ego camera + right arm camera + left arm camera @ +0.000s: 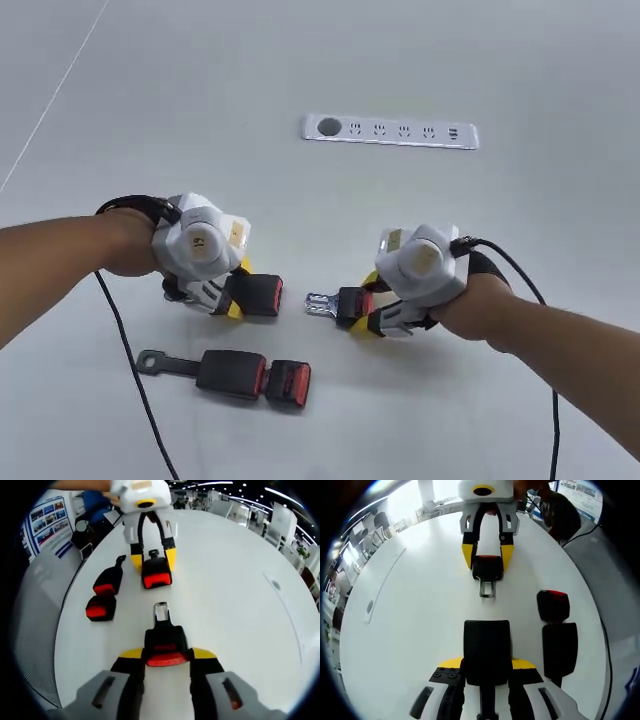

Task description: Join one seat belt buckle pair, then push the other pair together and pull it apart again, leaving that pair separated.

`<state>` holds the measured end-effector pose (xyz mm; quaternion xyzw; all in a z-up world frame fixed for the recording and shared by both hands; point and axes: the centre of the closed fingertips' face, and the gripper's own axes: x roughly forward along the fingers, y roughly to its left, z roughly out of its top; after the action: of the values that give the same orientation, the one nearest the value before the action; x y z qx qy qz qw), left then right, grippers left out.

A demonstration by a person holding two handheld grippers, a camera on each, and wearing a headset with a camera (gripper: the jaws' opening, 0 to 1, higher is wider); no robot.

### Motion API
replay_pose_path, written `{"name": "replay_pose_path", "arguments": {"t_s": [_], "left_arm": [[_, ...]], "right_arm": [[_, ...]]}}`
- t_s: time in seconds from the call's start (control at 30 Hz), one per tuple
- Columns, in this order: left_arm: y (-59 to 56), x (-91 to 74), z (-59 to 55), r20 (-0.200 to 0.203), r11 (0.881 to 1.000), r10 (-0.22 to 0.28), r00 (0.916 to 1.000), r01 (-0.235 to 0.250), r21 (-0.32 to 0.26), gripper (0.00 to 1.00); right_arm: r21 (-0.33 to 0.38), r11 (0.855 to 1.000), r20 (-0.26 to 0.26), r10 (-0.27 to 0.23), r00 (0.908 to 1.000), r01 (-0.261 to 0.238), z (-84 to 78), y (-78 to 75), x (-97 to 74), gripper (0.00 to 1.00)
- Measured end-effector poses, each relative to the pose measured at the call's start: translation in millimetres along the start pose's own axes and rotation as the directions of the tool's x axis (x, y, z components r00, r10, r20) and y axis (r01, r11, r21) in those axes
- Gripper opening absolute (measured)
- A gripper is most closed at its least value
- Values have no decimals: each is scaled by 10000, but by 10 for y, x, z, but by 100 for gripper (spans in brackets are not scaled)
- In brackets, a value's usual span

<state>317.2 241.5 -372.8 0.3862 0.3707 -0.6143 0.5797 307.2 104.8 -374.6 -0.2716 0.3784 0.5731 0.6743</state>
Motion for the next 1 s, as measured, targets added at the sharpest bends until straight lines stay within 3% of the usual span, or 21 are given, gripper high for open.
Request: {"name": "replay_pose_path", "arguments": {"t_s": [0.37,1.0], "left_arm": [[31,25,-48,36,10000,19,10000,-19,-54,34],[-46,-13,31,24,9999,54,10000,-54,-146,34]], "right_arm": [[112,9999,-192,-68,9998,70,-250,-12,-176,34],[439,9988,-490,-171,9987,193,-663,-27,-468,35]]}}
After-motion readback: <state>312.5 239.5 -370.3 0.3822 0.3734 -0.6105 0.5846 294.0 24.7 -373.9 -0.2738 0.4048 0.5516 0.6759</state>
